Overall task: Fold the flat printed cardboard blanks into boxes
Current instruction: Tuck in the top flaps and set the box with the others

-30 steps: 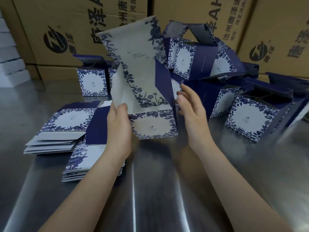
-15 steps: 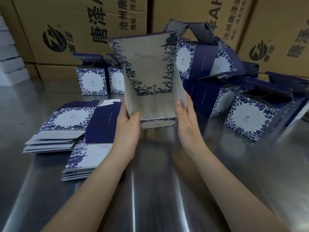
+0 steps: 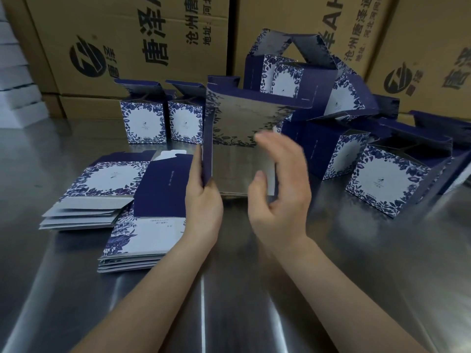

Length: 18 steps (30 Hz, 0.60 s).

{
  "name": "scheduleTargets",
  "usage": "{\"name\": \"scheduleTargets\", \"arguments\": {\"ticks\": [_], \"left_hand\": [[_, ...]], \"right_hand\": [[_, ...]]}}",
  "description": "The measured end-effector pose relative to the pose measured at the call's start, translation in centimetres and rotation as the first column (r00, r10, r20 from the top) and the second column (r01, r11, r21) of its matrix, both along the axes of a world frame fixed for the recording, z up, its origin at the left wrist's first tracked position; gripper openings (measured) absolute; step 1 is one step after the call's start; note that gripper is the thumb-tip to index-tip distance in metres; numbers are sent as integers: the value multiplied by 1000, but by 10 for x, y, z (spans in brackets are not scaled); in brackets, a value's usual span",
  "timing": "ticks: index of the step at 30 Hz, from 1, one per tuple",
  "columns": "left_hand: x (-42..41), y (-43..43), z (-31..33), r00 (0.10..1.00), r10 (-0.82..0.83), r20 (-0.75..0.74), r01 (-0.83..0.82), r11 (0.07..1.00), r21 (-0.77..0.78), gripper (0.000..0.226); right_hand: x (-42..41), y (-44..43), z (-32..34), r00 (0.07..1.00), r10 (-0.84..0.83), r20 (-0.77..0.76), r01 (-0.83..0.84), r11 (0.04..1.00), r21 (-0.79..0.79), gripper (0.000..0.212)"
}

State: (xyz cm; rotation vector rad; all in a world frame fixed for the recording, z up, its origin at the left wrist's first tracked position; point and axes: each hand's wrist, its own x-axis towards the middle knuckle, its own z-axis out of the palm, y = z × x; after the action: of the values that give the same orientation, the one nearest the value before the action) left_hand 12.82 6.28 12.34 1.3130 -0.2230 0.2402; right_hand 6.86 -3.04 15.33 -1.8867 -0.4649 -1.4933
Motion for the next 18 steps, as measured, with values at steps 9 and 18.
{"name": "scheduleTargets", "arguments": {"ticks": [9, 18], "left_hand": [[-1, -6, -8, 996, -24, -91, 18, 997, -73, 53], [-2, -9, -15, 994, 34, -106, -46, 993, -109, 59]], "right_hand": [[22, 14, 15, 594, -194, -781, 165, 979, -118, 33], [86, 17, 19, 134, -468, -874, -27, 880, -475, 27]]}}
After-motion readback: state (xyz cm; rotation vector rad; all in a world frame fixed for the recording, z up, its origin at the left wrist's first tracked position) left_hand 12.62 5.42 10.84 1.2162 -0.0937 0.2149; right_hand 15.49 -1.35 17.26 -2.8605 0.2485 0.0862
